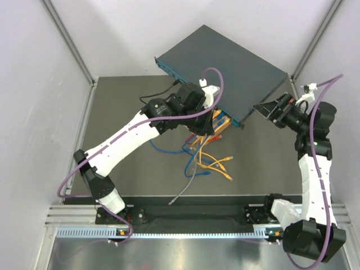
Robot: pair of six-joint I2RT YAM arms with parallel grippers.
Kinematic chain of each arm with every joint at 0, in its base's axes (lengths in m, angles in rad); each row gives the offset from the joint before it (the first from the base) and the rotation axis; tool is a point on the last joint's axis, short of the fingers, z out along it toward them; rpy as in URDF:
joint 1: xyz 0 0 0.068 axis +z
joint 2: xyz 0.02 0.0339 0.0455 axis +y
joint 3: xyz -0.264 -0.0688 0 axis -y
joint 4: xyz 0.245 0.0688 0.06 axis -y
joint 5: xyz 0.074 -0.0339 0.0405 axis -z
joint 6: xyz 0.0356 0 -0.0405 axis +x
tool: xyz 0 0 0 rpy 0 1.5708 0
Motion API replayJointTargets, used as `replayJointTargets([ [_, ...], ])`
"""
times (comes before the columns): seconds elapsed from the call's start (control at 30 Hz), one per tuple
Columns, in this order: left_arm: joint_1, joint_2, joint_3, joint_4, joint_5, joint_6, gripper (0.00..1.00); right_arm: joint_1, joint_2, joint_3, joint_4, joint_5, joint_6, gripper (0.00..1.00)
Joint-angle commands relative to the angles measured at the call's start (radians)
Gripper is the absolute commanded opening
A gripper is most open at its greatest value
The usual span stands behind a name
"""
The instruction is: Insert the plug into the switch port
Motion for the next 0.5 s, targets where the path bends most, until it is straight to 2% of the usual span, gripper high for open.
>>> replayJointTargets([
  [0.0, -0.002, 0.007, 0.053, -0.022, -0.013, -0.021, 0.00, -0.008, 0.002, -0.036, 0.221, -0.078, 0.111, 1.00],
  [0.17, 0.001, 0.030, 0.068, -0.022, -0.026, -0.024, 0.00, 0.022, 0.040, -0.062, 0.295, -0.064, 0.144, 0.99],
  [0.47, 0.022, 0.050, 0.094, -0.010, -0.009, -0.044, 0.00, 0.106, 0.074, -0.087, 0.378, -0.020, 0.150, 0.88],
])
